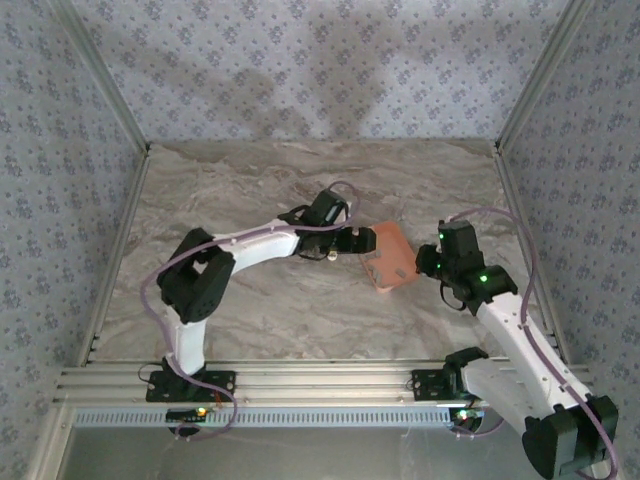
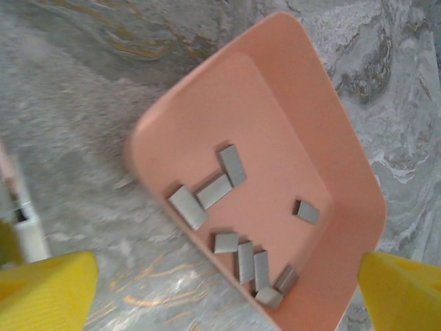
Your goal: Load the staples into the stapler
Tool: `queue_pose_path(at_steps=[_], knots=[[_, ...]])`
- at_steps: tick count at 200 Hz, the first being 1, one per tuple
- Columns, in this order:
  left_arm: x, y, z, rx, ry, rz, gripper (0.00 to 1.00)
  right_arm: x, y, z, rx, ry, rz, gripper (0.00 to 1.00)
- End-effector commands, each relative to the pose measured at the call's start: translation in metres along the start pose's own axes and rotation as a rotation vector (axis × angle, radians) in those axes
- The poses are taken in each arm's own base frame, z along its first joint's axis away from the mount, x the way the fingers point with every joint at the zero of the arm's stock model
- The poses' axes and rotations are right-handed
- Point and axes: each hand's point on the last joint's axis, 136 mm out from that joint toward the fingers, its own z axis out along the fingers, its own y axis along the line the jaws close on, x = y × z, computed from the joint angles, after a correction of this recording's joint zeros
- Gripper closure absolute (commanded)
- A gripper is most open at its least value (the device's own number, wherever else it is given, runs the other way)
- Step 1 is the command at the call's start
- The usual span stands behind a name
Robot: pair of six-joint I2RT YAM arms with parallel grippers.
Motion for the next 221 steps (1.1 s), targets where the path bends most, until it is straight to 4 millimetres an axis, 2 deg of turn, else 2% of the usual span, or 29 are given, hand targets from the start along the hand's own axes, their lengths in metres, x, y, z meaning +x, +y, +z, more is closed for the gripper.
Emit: queue_pose_path(at_steps=[1,74,96,123,153,180,221], knots=[[-0.004,-0.016,0.010,0.049,0.012,-0.011,0.04,0.012,-0.006,0.001,0.010,0.040,-0.011,0.84],[-0.020,-0.040,0.039,0.124,0.013,-0.008,0.04,0.008,-0.002,-0.001,-0.008,0.020,0.005,0.84],[-0.027,-0.050,0.039,0.149,0.008,0.006,0.04,0.008,-0.001,-0.001,-0.012,0.021,0.020,0.84],[-0.032,-0.055,0.030,0.146,0.005,0.042,0.04,0.012,0.003,0.001,-0.027,0.038,0.045,0.84],[-0.045,-0.049,0.000,0.122,-0.054,0.052,0.04,0.012,0.008,0.004,-0.011,0.044,0.047,0.84],[-0.057,-0.032,-0.046,0.072,-0.141,0.052,0.04,0.006,0.022,0.010,-0.020,0.017,0.019,0.84],[-0.055,0.026,-0.117,-0.076,-0.293,-0.012,0.02,0.004,0.056,0.026,-0.026,-0.003,-0.070,0.84]])
